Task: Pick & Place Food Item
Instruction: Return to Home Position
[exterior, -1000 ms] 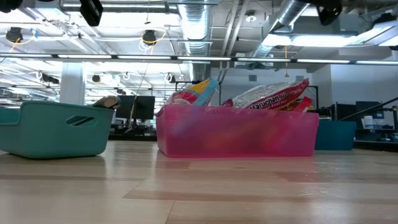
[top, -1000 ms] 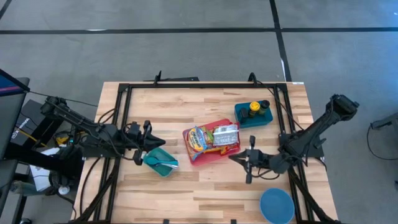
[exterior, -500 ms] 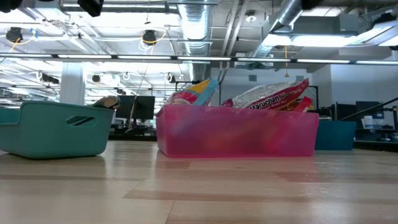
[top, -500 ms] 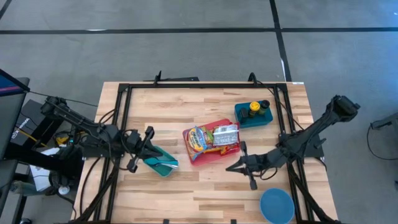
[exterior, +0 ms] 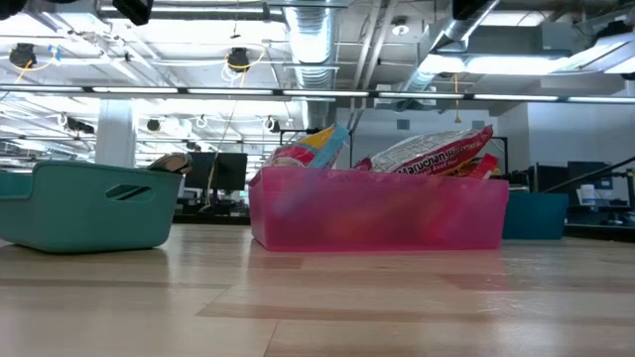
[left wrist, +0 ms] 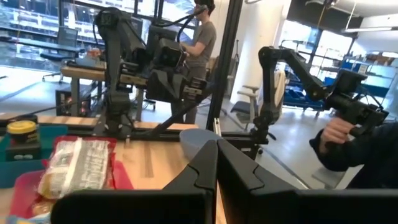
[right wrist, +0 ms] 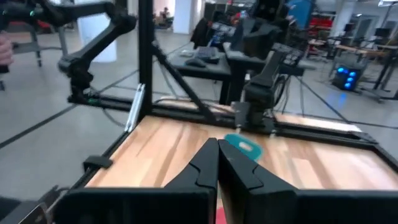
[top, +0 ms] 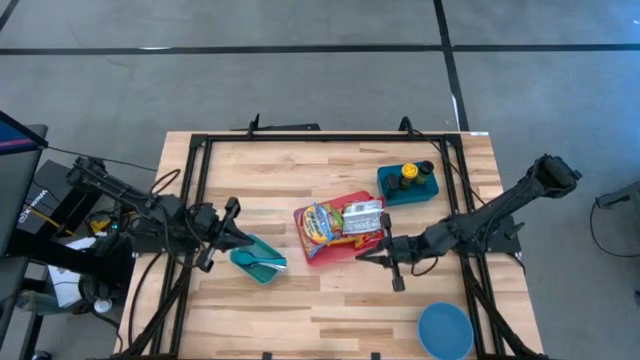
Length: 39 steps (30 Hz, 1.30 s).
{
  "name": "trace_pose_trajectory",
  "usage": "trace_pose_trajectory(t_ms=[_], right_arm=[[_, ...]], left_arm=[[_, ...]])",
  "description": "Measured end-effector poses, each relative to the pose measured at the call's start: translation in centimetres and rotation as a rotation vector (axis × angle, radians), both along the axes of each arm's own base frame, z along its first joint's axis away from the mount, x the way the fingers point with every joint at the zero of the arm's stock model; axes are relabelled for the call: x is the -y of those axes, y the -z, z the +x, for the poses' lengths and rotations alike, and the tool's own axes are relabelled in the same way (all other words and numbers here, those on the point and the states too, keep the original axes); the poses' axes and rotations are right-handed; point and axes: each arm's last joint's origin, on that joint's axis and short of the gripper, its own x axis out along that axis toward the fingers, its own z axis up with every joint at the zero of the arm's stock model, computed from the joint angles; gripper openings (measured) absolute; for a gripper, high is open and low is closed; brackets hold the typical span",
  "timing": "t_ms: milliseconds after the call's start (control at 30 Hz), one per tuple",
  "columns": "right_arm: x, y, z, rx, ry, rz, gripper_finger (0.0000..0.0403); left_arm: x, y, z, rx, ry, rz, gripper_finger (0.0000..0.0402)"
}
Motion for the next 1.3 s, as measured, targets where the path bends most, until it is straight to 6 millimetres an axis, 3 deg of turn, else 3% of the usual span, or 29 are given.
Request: trace_pose_trajectory(t_ms=[233,533,800,1100,1300], right_arm=[[1.7,-1.2,-0.1,0.040,-0.005,0.020,0.0000],[4.4,-3.7,-2.1,0.096,0.059,0.022,0.0000],[5.6,-4.5,-3.2,0.121,0.076,0.033,0.0000],[6.3,-0.9,-4.4,0.206,0.065,0.110,0.0000],[7.0,0.1,-4.9,0.209,0.078,0.114,0.0000]], left_arm=[[-0.6,-0.4,-1.1,0.029,-0.024,0.025,0.0001],[-1.2,-1.1,-2.6,0.086,-0.009,0.012,0.0001],[-1.7,-1.3,-3.3,0.109,-0.048,0.032,0.0001],[-2.1,-1.7,-4.0,0.159,-0.063,0.044,0.0001],[-2.2,-1.7,-4.0,0.153,-0.105,0.044,0.0001]])
